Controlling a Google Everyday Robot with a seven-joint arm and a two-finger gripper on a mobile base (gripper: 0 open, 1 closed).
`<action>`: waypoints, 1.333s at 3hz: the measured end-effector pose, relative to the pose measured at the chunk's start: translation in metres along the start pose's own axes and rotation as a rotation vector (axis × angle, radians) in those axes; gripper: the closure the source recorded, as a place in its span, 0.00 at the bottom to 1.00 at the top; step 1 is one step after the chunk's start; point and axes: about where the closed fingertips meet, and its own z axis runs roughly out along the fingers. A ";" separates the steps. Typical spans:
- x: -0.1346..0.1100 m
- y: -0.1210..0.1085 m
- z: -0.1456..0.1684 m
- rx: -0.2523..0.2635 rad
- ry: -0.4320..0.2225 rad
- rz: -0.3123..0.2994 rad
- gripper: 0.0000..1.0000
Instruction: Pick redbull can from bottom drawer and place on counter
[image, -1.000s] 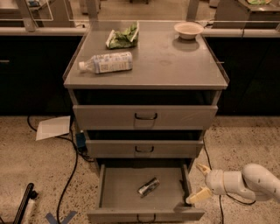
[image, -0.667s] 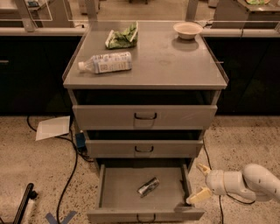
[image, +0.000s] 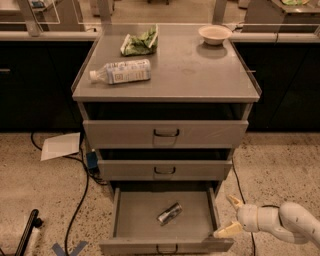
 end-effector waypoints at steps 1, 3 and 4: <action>0.036 -0.015 0.024 -0.019 -0.058 0.063 0.00; 0.072 -0.041 0.073 -0.035 0.000 0.108 0.00; 0.074 -0.049 0.102 -0.062 0.051 0.090 0.00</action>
Offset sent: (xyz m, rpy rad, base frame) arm 0.0373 -0.0008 -0.1185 0.0807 0.1014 -0.0604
